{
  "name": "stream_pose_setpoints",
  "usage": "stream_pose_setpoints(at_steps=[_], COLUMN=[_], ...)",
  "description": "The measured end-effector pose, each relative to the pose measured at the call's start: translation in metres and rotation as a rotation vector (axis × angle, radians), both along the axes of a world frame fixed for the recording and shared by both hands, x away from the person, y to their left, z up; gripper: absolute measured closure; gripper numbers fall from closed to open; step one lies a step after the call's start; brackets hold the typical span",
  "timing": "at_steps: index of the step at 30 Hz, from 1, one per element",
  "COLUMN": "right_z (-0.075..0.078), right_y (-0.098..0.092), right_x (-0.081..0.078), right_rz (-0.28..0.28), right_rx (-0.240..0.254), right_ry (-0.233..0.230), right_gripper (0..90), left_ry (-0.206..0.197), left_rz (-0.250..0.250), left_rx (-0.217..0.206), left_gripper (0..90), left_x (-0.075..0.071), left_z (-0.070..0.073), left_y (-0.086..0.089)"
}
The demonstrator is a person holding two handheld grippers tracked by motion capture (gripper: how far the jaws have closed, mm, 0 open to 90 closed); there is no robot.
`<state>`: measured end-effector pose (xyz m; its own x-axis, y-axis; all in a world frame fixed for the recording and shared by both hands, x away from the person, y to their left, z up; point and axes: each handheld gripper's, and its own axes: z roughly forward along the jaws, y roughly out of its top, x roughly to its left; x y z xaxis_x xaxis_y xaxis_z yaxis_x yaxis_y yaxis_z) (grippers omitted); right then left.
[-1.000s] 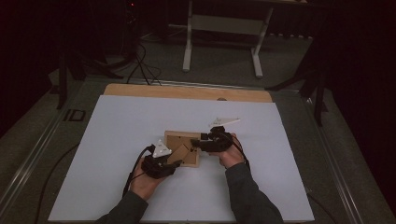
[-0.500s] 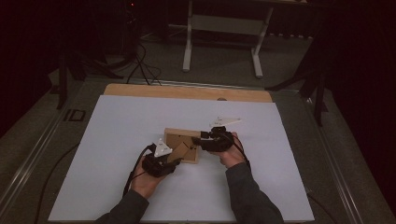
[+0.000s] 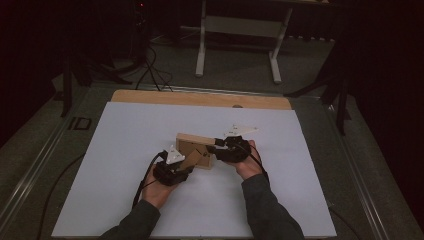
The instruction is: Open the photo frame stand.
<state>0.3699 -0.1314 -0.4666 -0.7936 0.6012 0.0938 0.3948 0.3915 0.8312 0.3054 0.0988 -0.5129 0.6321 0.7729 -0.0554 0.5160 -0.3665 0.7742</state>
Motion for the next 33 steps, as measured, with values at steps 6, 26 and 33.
stream_pose_setpoints(at_steps=[6, 26, 33], right_z=[0.002, 0.002, 0.001], right_y=[0.002, 0.007, 0.007], right_x=[-0.001, -0.008, -0.011], right_rz=[-0.011, -0.012, -0.003], right_rx=[-0.033, -0.079, -0.078], right_ry=[-0.038, -0.102, -0.101], right_gripper=[58.7, 59.4, 59.2], left_ry=[-0.004, -0.034, -0.036], left_rz=[0.009, 0.015, 0.015], left_rx=[0.008, 0.011, -0.012], left_gripper=[64.9, 56.6, 55.4], left_x=[0.006, 0.008, 0.007], left_z=[-0.002, -0.004, -0.002], left_y=[-0.002, -0.001, 0.002])
